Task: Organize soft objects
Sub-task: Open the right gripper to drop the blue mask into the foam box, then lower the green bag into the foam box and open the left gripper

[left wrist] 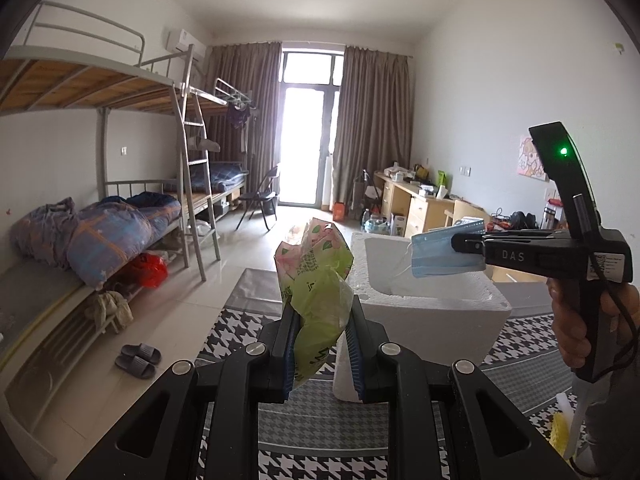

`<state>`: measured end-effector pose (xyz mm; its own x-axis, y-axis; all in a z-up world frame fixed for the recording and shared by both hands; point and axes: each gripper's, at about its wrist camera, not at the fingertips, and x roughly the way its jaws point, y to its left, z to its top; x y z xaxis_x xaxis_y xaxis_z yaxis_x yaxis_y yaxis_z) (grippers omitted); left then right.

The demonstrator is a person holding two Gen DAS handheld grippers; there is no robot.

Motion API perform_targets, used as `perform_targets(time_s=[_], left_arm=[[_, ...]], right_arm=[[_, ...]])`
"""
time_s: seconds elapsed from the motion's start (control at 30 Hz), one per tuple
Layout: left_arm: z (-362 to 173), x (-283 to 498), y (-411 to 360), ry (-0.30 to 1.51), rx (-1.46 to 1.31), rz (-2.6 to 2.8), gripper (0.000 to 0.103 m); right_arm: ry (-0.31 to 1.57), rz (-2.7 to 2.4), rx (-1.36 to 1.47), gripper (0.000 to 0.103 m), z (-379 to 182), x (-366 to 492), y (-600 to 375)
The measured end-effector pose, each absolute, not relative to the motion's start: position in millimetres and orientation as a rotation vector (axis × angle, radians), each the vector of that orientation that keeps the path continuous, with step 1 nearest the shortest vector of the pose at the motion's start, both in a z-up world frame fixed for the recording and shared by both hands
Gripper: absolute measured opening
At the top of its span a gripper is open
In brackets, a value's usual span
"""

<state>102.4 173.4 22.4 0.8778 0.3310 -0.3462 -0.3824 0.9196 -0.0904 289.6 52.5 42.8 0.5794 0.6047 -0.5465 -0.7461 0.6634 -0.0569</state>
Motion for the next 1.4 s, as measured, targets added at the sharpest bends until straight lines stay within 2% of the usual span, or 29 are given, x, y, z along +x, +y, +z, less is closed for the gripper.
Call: perform_targets(time_s=[0.43,0.47,0.53,0.63,1.4], left_arm=[[26.7,115.5,175.9,0.339,-0.151,0.338,0.023],[27.2,116.8,176.0,0.339,-0.150,0.338,0.023],[27.5,119.4,176.1,0.341,-0.147,0.336,0.023],[26.9,124.9,177.6,0.349,-0.147,0.334,0.023],[35.8,169.1,157.1,0.376,-0.107,0.231,0.023]], right_arm=[[0.572,0.824,-0.311,0.020,27.9,302.9,73.8],[0.580,0.825,-0.319,0.023,26.8,304.5,75.2],[0.606,0.824,-0.334,0.050,24.1,308.2,78.3],[0.598,0.818,-0.320,0.066,24.8,309.5,75.7],[0.542,0.780,-0.229,0.069,45.5,301.9,9.7]])
